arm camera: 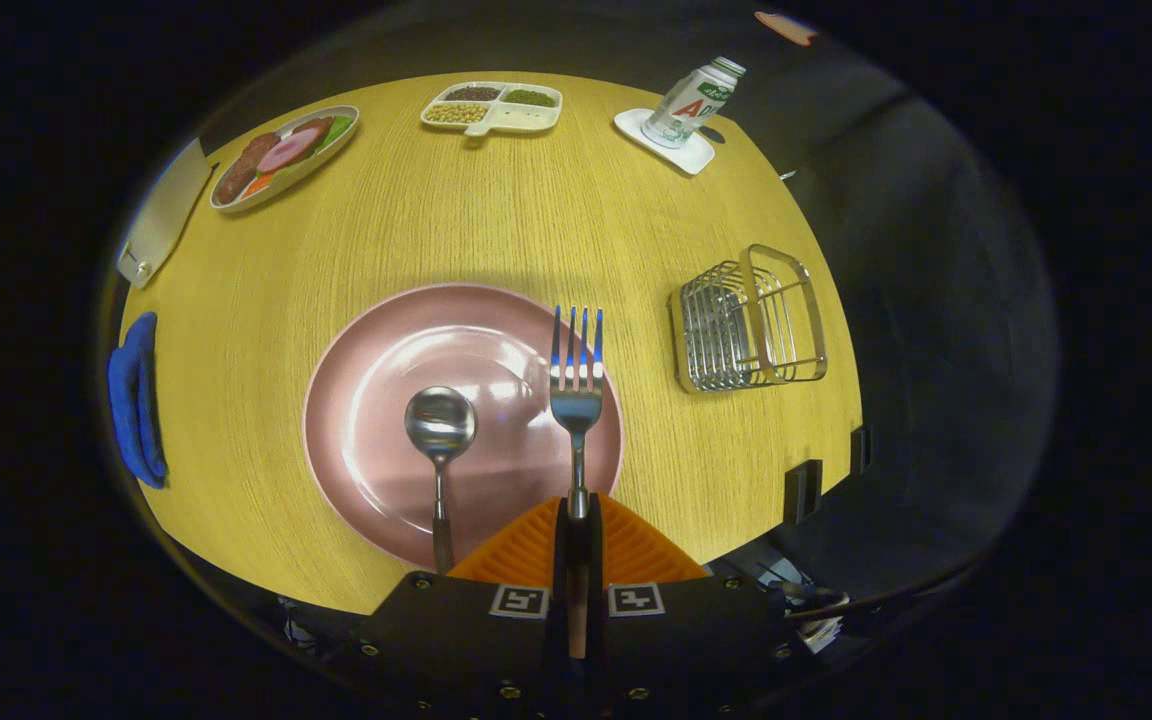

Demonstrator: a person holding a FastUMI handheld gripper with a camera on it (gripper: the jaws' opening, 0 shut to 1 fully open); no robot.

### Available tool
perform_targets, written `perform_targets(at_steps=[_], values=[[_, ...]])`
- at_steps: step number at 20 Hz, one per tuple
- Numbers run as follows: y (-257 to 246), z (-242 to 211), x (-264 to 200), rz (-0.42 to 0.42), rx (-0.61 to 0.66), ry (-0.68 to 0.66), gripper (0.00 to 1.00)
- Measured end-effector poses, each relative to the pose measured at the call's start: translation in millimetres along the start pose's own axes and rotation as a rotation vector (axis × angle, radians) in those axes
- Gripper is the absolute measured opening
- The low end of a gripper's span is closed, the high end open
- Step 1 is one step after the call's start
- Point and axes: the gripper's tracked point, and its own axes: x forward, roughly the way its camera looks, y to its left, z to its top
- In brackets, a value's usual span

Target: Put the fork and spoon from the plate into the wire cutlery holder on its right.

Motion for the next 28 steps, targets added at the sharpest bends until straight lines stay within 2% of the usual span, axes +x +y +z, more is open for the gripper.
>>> perform_targets(at_steps=[7,15,24,28], values=[[-51.5,24.5,-23.0,-0.072,0.080,-0.019,0.07],[-120.4,33.9,-13.1,-0.112,0.159,0.051,0.07],[-140.0,35.6,27.1,-0.019,0.126,0.169,0.07],[-140.5,32.4,30.5,0.018,0.119,0.215,0.07]])
